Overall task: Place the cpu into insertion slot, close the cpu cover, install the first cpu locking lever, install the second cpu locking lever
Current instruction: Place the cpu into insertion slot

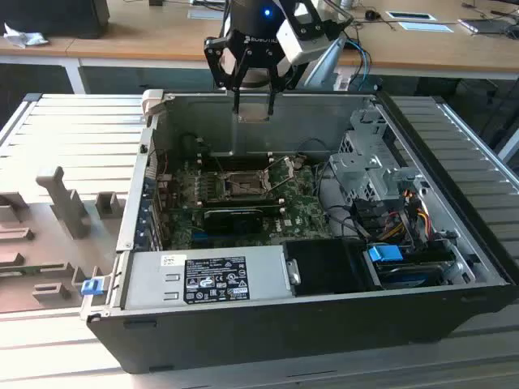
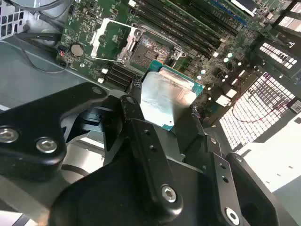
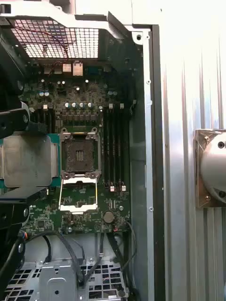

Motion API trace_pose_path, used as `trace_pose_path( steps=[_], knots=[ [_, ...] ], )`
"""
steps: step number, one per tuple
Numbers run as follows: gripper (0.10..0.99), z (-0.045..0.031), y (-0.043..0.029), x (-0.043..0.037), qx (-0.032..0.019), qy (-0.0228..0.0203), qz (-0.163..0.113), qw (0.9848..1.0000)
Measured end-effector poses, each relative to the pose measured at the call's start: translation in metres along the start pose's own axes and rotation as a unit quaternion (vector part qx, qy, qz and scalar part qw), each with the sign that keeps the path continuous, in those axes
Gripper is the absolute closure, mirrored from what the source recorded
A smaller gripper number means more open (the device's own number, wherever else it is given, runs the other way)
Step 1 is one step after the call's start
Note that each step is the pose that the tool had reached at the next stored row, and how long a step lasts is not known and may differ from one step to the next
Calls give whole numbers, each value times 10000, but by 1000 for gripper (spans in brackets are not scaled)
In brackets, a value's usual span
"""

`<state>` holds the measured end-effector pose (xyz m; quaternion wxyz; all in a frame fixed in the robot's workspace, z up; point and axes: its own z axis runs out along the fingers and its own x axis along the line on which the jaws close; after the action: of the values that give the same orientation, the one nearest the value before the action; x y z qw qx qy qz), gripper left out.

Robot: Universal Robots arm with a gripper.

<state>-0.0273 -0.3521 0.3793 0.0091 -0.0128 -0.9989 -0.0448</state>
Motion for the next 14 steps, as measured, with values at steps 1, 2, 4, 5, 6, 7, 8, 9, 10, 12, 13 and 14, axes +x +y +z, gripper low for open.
trace_pose_path(
  steps=[1, 2, 4, 5, 6, 7, 8, 9, 10, 12, 13, 14],
  knots=[
    [557, 0, 0, -1, -1, -7, 80, 10000],
    [557, 1, 0, 0, -5, -23, 251, 9997],
    [557, 3, 0, 0, -9, -46, 515, 9987],
    [557, 3, -1, 23, -11, -51, 564, 9984],
    [557, 3, -1, 24, -11, -51, 570, 9984],
    [557, 4, -1, 24, -11, -51, 570, 9984],
    [557, 5, -1, 24, -10, -51, 570, 9984],
    [557, 7, -1, 24, -10, -51, 571, 9984],
    [557, 10, -2, 25, -11, -51, 571, 9984],
    [557, 14, -2, 25, -11, -51, 571, 9984],
    [557, 15, -2, 24, -11, -52, 578, 9983],
    [557, 15, -2, 24, -11, -55, 612, 9981]
  ],
)
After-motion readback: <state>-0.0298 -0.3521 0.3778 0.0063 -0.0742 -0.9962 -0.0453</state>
